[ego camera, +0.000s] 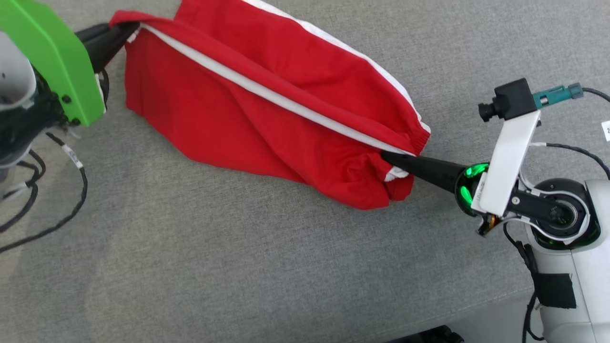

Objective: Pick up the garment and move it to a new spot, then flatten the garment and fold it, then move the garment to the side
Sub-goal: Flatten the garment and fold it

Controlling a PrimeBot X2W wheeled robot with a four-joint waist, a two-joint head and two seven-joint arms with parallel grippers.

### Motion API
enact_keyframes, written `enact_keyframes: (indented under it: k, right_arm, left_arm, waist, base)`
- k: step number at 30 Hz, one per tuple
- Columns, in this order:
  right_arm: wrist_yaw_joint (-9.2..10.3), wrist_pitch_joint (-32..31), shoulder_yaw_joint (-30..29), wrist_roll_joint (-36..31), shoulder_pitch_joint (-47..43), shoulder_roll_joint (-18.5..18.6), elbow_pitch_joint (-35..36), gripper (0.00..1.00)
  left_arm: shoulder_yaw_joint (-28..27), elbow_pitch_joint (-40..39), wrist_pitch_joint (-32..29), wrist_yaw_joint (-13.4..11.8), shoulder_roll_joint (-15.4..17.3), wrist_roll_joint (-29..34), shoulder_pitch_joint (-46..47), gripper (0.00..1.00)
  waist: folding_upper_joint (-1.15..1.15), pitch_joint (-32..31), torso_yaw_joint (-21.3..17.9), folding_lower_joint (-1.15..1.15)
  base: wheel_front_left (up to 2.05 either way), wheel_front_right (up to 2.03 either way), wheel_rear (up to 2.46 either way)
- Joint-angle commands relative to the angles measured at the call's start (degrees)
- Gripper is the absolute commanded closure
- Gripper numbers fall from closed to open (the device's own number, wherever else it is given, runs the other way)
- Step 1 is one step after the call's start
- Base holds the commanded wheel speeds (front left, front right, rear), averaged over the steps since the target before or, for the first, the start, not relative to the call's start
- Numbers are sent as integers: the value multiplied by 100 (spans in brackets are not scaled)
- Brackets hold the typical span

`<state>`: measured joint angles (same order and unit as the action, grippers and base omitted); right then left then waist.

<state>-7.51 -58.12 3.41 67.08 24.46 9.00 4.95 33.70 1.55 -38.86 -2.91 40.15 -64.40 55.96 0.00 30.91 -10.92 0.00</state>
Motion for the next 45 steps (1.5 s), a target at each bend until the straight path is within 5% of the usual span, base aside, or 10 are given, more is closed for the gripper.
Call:
enact_keyframes:
  k: [1,12,13,14,15,30,32,34,35,45]
  right_arm:
    - [4,-69,-102,-65,82,-124,28,100]
    - [4,-442,-525,-330,273,-576,174,95]
    - [4,-409,-508,-395,283,-587,193,64]
    - [4,-367,-493,-443,293,-589,209,7]
    - [4,-340,-446,-512,301,-591,230,0]
    - [3,783,159,-819,-102,-169,1393,0]
    - [3,1107,262,-923,-160,-24,1480,0]
    - [3,1408,413,-1015,-248,163,1531,0]
    - [3,1591,497,-1056,-278,272,1539,0]
    - [3,3727,1056,-2053,-569,996,1144,0]
  left_arm:
    - [24,134,-37,36,-41,65,180,100]
    - [191,849,-165,176,-257,292,761,100]
    - [213,920,-165,172,-258,311,787,100]
    - [223,966,-156,181,-268,315,810,100]
    - [239,1031,-153,195,-290,331,825,100]
    - [370,1506,-118,219,-270,625,1092,100]
    - [373,1575,-79,179,-280,655,1113,84]
    - [373,1651,-24,153,-274,687,1110,51]
    - [373,1692,8,120,-270,715,1110,0]
    - [368,1933,393,118,-262,849,871,0]
  waist:
    - [0,143,-118,0]
    - [0,283,-352,0]
    - [0,287,-372,0]
    - [0,290,-389,0]
    - [0,289,-411,0]
    - [0,266,-774,0]
    - [0,278,-828,0]
    - [0,283,-879,0]
    - [0,283,-904,0]
    - [0,106,-991,0]
  base:
    - [0,0,0]
    - [0,0,0]
    - [0,0,0]
    - [0,0,0]
    - [0,0,0]
    - [0,0,0]
    - [0,0,0]
    - [0,0,0]
    - [0,0,0]
    - [0,0,0]
